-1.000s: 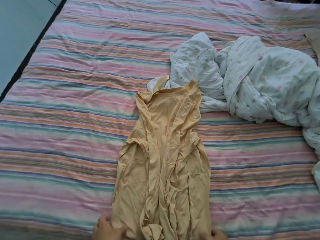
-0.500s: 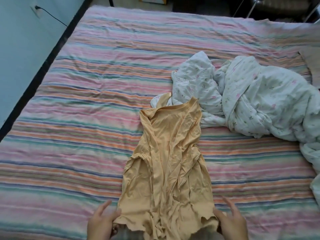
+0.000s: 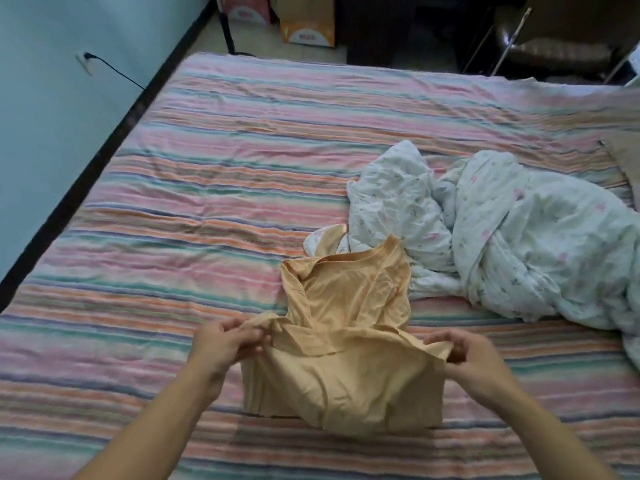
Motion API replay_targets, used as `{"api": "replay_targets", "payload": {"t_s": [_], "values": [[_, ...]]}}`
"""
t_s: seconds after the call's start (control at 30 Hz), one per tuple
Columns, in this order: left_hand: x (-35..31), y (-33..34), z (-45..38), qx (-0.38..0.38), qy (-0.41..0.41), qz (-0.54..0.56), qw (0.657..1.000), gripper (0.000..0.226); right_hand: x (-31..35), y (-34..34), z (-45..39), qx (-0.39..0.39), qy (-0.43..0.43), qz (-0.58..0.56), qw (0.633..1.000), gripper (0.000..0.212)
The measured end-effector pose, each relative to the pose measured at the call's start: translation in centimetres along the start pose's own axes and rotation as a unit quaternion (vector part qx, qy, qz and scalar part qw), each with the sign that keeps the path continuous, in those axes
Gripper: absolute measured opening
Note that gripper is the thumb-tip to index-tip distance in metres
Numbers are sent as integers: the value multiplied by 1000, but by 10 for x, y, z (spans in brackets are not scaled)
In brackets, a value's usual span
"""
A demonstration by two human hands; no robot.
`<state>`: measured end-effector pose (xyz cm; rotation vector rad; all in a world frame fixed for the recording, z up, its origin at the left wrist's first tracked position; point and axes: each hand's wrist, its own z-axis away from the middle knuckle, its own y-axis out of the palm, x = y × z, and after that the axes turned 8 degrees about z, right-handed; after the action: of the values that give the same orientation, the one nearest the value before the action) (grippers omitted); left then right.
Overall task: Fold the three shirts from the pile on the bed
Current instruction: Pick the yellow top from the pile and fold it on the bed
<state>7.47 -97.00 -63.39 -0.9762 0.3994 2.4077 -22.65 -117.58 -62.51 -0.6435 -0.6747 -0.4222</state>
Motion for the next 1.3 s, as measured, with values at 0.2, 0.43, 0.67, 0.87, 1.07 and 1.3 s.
{"api": "replay_targets", "payload": {"t_s": [0.2, 0.43, 0.67, 0.87, 1.07, 1.3], "values": [[-44, 29, -66, -37, 106, -10, 994, 20, 21, -13, -75, -186, -35, 19, 982, 13], [-61, 29, -123, -78, 102, 119, 985, 20, 51, -22, -142, -242, 8, -228, 943, 6], [-25, 43, -129, -71, 83, -134, 985, 78, 22, 19, -141, -249, 80, -19, 965, 75], [70, 51, -73, -271, -6, -258, 927, 75, -20, 90, -82, -256, 333, -28, 907, 92], [135, 44, -55, -289, -314, 245, 870, 83, -45, 121, -65, -223, 458, -417, 753, 61], [118, 57, -69, -187, -278, 298, 894, 53, -40, 123, -73, -103, 388, -534, 744, 7]]}}
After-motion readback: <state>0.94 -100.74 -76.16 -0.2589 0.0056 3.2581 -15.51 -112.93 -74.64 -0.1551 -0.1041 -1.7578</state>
